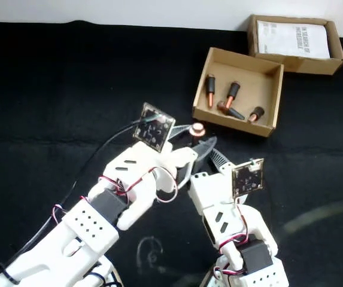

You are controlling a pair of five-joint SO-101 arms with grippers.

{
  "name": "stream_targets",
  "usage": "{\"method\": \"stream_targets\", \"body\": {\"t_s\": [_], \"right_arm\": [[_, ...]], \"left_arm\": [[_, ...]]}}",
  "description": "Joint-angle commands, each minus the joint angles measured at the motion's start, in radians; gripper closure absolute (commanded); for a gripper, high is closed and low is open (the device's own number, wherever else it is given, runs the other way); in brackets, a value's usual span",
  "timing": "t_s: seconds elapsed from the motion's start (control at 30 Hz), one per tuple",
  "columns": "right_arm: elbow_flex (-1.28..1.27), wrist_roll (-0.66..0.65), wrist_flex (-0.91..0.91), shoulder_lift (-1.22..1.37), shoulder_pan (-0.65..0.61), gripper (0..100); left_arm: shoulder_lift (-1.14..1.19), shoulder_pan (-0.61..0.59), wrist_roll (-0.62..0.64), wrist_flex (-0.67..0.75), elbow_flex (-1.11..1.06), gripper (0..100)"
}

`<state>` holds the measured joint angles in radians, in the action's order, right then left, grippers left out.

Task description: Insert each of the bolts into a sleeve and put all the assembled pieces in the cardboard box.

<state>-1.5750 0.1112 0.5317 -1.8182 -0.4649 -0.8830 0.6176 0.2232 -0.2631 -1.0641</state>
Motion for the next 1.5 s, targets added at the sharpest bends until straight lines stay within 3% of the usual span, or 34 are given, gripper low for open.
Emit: {"method": "stream_targets", "body": {"t_s": [0.0,0.3,0.53,0.73,0.8,1.0,1.3,1.47], "right_arm": [[0.056,-0.006,0.002,-0.008,0.036,99.1],[0.05,-0.006,0.002,-0.008,0.042,99.1],[0.047,-0.006,0.002,-0.008,0.042,99.1],[0.054,-0.006,0.002,-0.008,0.044,99.1],[0.068,-0.006,0.022,-0.008,0.053,99.1],[0.196,-0.008,0.122,0.035,0.124,99.1],[0.503,-0.002,0.125,0.415,0.265,99.1],[0.67,0.0,0.125,0.607,0.298,99.1]], "left_arm": [[-0.01,0.007,0.005,-0.078,0.076,73],[-0.016,0.005,0.005,-0.252,0.217,73],[-0.194,0.005,-0.003,-0.35,0.294,74],[-0.36,-0.061,-0.005,-0.35,0.277,93],[-0.398,-0.09,-0.034,-0.35,0.252,100],[-0.588,-0.222,-0.087,-0.351,0.054,99],[-0.914,-0.371,-0.087,-0.35,-0.338,99],[-0.928,-0.375,-0.087,-0.35,-0.389,99]]}}
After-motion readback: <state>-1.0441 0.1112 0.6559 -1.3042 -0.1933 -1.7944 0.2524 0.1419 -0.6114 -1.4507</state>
